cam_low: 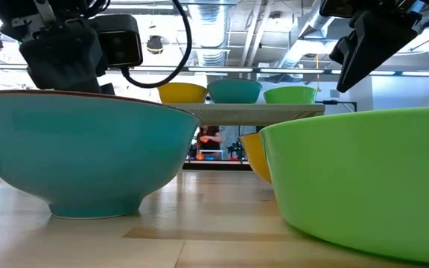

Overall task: Pick & Place Mini bowls
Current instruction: Stack the bottom blue patterned bowl on the blue patterned bowl on the shelf

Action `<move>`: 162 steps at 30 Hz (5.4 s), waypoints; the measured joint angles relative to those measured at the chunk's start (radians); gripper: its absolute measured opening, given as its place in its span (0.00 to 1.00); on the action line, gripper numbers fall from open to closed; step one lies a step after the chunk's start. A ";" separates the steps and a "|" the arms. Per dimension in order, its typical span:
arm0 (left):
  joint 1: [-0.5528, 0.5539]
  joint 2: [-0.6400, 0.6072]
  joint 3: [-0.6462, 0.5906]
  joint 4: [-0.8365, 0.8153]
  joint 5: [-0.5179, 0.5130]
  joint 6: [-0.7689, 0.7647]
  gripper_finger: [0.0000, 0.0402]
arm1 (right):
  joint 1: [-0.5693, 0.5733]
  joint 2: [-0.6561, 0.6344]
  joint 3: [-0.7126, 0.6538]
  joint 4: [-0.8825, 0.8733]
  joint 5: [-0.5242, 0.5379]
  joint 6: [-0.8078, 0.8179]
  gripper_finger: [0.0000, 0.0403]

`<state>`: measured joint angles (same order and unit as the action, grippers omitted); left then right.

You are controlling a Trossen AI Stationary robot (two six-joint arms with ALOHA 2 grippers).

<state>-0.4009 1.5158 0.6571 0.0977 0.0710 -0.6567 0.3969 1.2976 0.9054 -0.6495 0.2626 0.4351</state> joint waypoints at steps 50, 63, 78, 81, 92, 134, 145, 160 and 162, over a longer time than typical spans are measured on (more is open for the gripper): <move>0.126 -0.111 0.010 0.015 -0.247 0.047 0.04 | -0.091 0.116 0.002 0.607 -0.200 -0.722 0.40; 0.262 -0.100 0.010 -0.024 -0.193 -0.113 0.05 | -0.151 0.436 0.362 0.333 -0.214 -0.943 0.49; 0.276 -0.101 0.011 -0.074 -0.185 -0.136 0.06 | -0.185 0.768 0.822 -0.192 -0.215 -1.040 0.35; 0.276 -0.101 0.009 -0.077 -0.187 -0.134 0.06 | -0.189 0.810 0.874 -0.246 -0.219 -1.040 0.27; 0.291 -0.102 0.004 -0.071 -0.182 -0.120 0.11 | -0.189 0.839 0.917 -0.283 -0.221 -1.045 0.03; 0.234 -0.475 -0.067 -0.062 -0.175 -0.021 0.26 | -0.183 0.439 0.918 -0.454 0.132 -0.817 0.06; 0.234 -0.475 -0.066 -0.060 -0.175 -0.020 0.26 | -0.413 0.486 0.917 -0.454 -0.001 -0.881 0.05; 0.234 -0.475 -0.066 -0.058 -0.175 0.006 0.26 | -0.541 0.525 0.917 -0.465 -0.033 -0.915 0.08; 0.234 -0.475 -0.066 -0.057 -0.175 0.006 0.26 | -0.554 0.525 0.917 -0.465 -0.036 -0.915 0.09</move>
<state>-0.1669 1.0405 0.5915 0.0411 -0.1043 -0.6508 -0.1574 1.8229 1.8221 -1.1149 0.2270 -0.4797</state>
